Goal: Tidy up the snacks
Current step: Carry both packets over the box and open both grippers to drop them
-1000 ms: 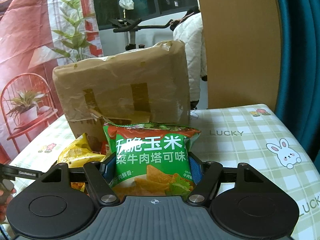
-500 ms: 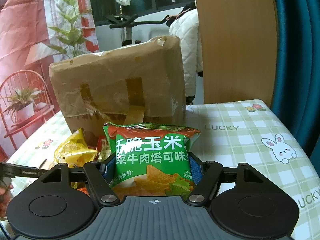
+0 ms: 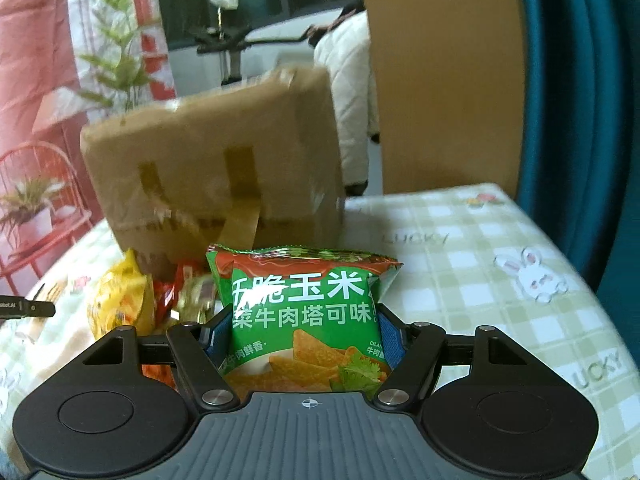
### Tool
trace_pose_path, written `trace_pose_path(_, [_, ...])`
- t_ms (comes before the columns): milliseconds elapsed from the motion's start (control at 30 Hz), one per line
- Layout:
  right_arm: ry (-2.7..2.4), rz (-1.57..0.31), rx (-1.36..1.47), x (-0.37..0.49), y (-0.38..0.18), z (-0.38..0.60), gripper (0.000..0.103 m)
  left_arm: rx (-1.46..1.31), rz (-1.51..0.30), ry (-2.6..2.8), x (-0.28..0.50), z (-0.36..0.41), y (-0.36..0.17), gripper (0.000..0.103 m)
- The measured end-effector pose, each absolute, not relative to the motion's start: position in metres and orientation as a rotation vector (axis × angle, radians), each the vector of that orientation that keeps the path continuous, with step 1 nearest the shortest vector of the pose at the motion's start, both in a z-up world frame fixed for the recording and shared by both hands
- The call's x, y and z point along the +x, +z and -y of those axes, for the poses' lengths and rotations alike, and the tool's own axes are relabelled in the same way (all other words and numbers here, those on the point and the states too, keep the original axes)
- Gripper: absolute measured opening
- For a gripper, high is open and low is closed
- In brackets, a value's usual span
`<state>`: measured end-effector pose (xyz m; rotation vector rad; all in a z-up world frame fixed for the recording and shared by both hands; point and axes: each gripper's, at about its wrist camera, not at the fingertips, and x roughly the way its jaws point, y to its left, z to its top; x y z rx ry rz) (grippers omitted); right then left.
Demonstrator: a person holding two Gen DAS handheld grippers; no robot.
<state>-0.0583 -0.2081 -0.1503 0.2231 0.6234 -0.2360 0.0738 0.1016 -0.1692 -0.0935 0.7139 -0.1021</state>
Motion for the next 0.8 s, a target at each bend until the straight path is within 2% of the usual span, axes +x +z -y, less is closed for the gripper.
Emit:
trace_pose_path(233, [-0.227, -0.479, 0.204, -0.04, -0.088, 0.223, 0.067, -0.079, -0.553, -0.216, 0.087, -0.083, -0.103, 0.048])
trace_pose_path(500, [-0.179, -0.355, 0.18, 0.035, -0.007, 0.235, 0.067, -0.113, -0.442, -0.339, 0.148, -0.049, -0.029, 0.048])
trace_pose_path(800, [-0.164, -0.381, 0.2, 0.153, -0.002, 0.229, 0.067, -0.095, -0.486, -0.359, 0.24, -0.014, -0.026, 0.048])
